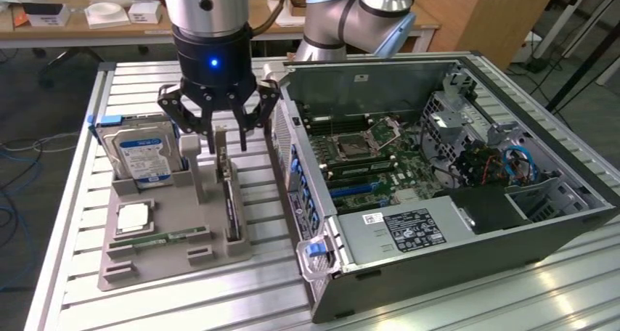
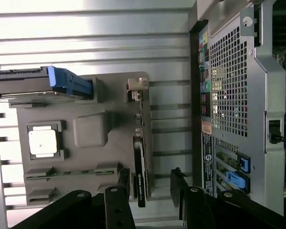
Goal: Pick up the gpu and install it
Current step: 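Pick up the gpu and move the gpu toward the slot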
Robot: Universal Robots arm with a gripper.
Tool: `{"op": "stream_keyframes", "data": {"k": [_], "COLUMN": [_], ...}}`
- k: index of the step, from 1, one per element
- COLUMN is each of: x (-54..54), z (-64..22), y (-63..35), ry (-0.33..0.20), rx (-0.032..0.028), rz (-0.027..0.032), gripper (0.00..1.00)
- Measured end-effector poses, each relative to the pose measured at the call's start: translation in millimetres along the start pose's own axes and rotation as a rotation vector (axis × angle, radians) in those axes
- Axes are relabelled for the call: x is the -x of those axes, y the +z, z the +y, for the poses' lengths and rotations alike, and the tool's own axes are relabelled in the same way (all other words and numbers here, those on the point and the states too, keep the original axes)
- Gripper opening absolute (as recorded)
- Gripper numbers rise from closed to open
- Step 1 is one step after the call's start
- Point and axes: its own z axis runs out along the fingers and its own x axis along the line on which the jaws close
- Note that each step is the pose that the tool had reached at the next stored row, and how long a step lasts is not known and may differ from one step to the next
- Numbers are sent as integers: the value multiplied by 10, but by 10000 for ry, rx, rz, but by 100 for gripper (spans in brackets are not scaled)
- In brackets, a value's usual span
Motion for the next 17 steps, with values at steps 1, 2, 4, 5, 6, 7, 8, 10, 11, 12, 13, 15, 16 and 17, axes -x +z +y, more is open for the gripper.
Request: {"op": "stream_keyframes", "data": {"k": [1, 2, 4, 5, 6, 7, 8, 10, 11, 12, 13, 15, 16, 17], "x": [0, 0, 0, 0, 0, 0, 0, 0, 0, 0, 1, 0, 0, 0], "z": [-2, -5, -9, -11, -13, -14, -15, -16, -17, -20, -27, -37, -41, -44], "y": [6, 12, 24, 30, 36, 42, 47, 57, 64, 72, 81, 101, 113, 125], "ry": [0, 0, -1, -1, -2, -2, -2, -3, -3, -4, -6, -3, -3, -2], "rx": [-9, -18, -36, -47, -56, -65, -72, -82, -88, -91, -93, -92, -91, -92], "rz": [0, -1, -2, -2, -4, -4, -5, -6, -7, -5, -6, -9, -11, -12], "gripper": [47, 47, 47, 47, 47, 47, 47, 47, 47, 47, 47, 47, 47, 47]}}
